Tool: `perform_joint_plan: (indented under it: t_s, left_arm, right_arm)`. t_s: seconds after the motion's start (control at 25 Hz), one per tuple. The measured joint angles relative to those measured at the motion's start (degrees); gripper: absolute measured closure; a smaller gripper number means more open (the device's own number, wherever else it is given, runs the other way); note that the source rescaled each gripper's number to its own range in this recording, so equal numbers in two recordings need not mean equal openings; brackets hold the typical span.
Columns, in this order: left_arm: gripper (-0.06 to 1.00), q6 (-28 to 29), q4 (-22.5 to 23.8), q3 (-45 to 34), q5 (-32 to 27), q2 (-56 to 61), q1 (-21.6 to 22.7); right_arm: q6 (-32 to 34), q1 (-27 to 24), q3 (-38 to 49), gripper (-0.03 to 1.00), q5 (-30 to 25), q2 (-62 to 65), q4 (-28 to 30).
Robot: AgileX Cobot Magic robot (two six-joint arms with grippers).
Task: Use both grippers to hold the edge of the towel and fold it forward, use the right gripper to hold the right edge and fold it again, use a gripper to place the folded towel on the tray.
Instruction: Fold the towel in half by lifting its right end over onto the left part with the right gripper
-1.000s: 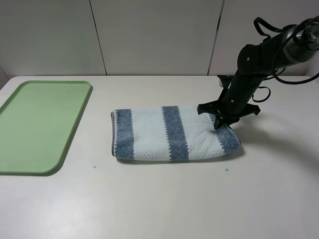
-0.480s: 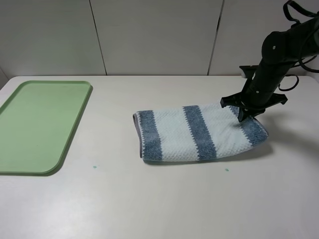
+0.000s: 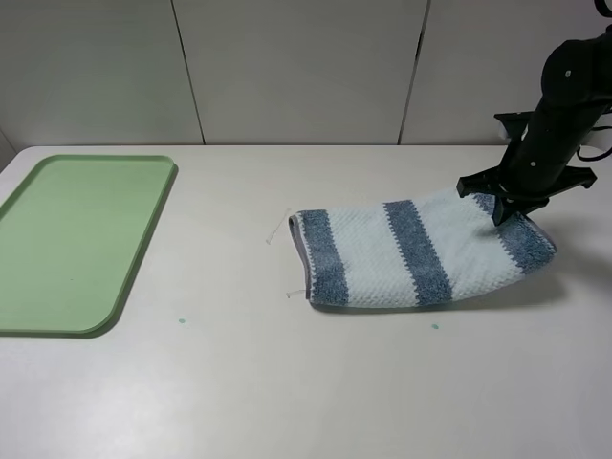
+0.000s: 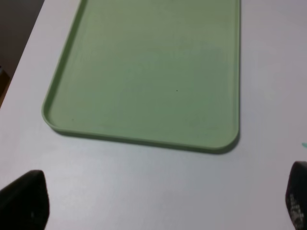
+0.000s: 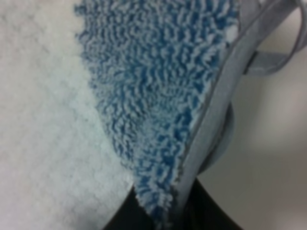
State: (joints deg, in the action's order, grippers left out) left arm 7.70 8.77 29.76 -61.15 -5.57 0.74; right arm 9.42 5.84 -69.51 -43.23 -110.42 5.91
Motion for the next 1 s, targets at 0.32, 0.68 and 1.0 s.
perform_joint_plan:
  t_s: [0.32, 0.68, 1.0]
  left_arm:
    - [-0.05, 0.0, 0.0, 0.0, 0.0, 0.0, 0.0]
    - [-0.05, 0.0, 0.0, 0.0, 0.0, 0.0, 0.0]
    - [-0.05, 0.0, 0.0, 0.0, 0.0, 0.0, 0.0]
  right_arm:
    - [0.7, 1.95, 0.0, 0.89, -1.86, 3.33, -0.45]
    - [1.08, 7.84, 0.0, 0.89, -1.86, 4.77, -4.88]
    - [1.08, 12.62, 0.0, 0.89, -1.75, 4.79, -8.63]
